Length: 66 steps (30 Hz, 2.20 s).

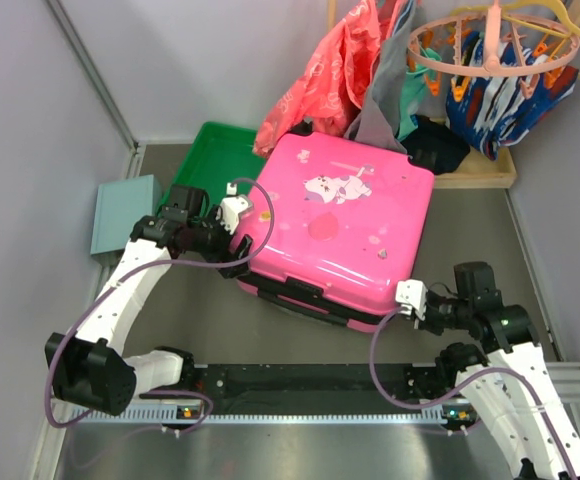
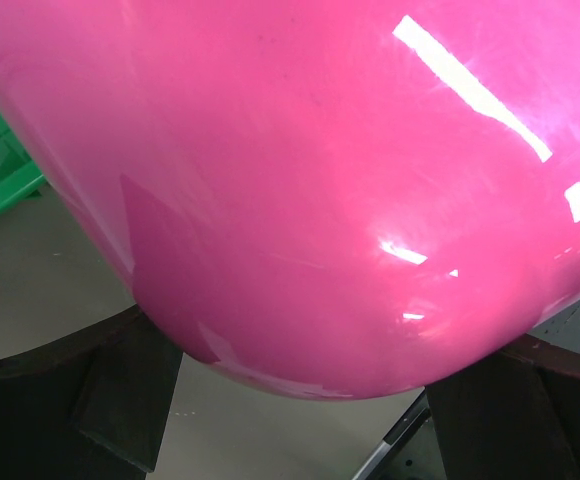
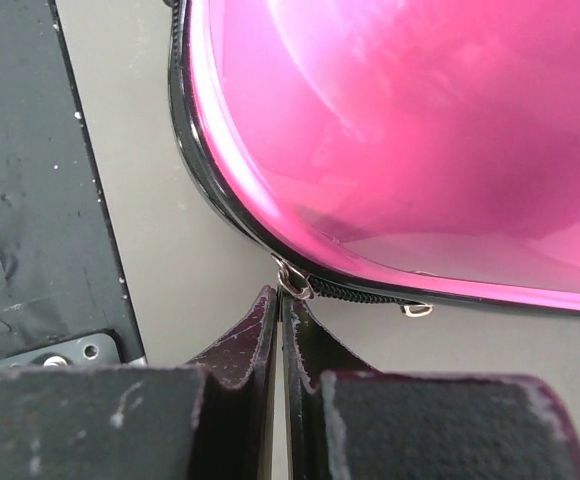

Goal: Open, take out, and arrange the luggage

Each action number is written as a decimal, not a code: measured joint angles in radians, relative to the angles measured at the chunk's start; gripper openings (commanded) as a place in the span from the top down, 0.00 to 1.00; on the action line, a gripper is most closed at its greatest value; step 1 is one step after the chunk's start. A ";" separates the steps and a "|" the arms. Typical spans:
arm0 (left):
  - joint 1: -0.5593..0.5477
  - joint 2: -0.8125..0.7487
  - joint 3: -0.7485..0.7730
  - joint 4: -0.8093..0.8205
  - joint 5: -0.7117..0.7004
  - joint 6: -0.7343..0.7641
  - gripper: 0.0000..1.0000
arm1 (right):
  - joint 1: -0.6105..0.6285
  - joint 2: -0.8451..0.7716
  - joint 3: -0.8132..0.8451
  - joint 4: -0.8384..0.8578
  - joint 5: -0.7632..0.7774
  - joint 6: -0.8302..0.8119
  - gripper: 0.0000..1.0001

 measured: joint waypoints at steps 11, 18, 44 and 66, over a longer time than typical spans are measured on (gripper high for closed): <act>0.000 0.000 0.000 0.001 0.000 -0.005 0.08 | 0.005 -0.004 -0.002 -0.015 -0.048 -0.045 1.00; 0.000 0.000 -0.005 0.016 0.006 -0.021 0.08 | 0.018 -0.003 0.021 -0.041 -0.072 -0.068 1.00; 0.011 -0.026 -0.096 0.080 0.031 -0.021 0.09 | 0.764 0.229 0.140 0.146 0.397 0.390 1.00; 0.055 -0.040 -0.108 0.074 -0.120 0.005 0.10 | 1.161 0.599 0.204 0.524 0.893 1.031 1.00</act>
